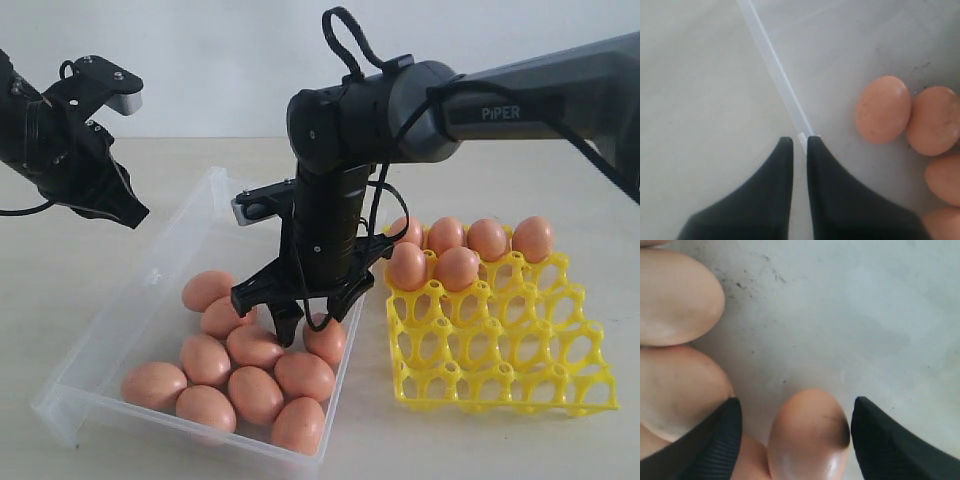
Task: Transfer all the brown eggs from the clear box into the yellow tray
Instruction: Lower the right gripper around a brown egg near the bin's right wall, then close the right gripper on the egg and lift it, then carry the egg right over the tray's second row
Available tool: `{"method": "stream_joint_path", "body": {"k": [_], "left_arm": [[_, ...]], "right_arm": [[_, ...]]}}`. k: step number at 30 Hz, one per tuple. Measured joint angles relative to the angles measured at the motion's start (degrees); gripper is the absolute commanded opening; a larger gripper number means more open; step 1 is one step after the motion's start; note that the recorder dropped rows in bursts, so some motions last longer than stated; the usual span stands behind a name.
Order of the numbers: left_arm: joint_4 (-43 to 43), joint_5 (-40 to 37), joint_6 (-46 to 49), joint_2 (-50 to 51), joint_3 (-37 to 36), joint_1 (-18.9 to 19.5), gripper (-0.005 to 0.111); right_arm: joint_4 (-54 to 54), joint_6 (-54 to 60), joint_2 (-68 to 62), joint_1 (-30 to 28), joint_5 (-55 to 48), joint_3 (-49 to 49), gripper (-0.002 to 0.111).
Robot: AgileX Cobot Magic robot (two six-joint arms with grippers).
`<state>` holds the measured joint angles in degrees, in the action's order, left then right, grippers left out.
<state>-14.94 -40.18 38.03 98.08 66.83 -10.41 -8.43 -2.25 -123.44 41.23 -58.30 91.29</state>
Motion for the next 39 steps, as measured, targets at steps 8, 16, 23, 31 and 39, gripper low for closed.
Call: {"method": "stream_joint_path", "body": {"k": [8,16,23,31,39], "left_arm": [[0.0,0.0,0.0,0.0,0.0,0.0,0.008],[0.0,0.0,0.0,0.0,0.0,0.0,0.008],[0.0,0.0,0.0,0.0,0.0,0.0,0.008],[0.0,0.3,0.0,0.0,0.0,0.0,0.008],[0.0,1.0,0.0,0.0,-0.2,0.0,0.008]], "right_arm": [[0.8,5.3,0.0,0.0,-1.6,0.0,0.033],[0.6,6.7,0.0,0.0,-2.4,0.0,0.0],[3.2,8.0,0.5,0.0,0.5,0.0,0.0],[6.3,5.5,7.5,0.0,10.7,0.0,0.0],[11.9,0.0,12.4,0.0,23.8,-4.7,0.0]]}}
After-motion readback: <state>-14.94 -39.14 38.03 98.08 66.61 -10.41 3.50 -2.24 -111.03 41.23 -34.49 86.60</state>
